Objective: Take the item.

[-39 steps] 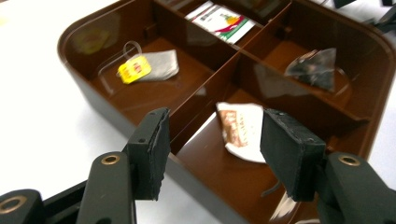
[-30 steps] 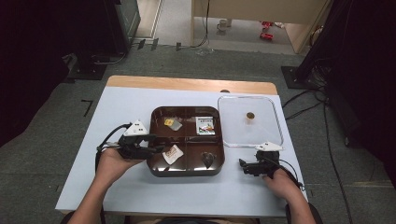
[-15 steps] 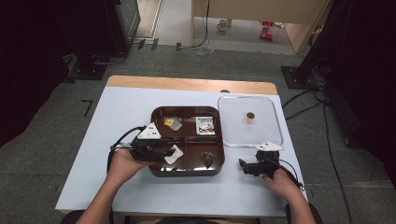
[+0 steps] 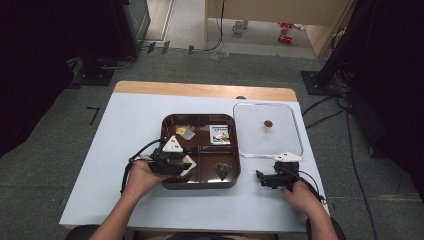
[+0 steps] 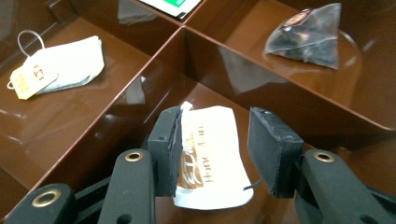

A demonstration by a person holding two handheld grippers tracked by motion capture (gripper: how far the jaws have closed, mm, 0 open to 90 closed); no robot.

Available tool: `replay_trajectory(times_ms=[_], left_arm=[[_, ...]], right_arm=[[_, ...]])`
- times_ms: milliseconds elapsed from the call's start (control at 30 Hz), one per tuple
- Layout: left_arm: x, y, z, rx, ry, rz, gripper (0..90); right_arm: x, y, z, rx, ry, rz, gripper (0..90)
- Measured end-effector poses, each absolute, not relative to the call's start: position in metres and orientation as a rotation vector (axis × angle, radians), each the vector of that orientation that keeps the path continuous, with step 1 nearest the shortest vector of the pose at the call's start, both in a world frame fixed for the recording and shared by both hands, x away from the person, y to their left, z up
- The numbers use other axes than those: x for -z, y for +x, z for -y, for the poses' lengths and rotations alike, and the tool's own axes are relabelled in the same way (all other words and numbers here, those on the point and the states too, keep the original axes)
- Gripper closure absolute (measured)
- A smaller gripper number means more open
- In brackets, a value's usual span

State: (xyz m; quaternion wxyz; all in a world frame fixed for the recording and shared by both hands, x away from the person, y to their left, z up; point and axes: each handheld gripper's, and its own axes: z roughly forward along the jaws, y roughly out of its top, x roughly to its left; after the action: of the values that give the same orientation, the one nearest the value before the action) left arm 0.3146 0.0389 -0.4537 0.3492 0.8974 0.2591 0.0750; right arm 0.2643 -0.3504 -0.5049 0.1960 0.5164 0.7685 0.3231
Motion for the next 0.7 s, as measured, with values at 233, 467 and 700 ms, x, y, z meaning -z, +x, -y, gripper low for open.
replay_trajectory(times_ms=[233, 467, 700], left_arm=[[0.46, 0.319, -0.034, -0.203, 2.377, -0.707, 51.7], [0.468, 0.323, -0.032, -0.217, 2.398, -0.738, 51.0], [0.469, 0.325, -0.032, -0.206, 2.402, -0.759, 50.4]], right_arm=[[0.505, 0.264, 0.35, -0.906, 1.447, -2.153, 0.0], [0.505, 0.264, 0.35, -0.905, 1.447, -2.153, 0.0], [0.505, 0.264, 0.35, -0.905, 1.447, -2.153, 0.0]])
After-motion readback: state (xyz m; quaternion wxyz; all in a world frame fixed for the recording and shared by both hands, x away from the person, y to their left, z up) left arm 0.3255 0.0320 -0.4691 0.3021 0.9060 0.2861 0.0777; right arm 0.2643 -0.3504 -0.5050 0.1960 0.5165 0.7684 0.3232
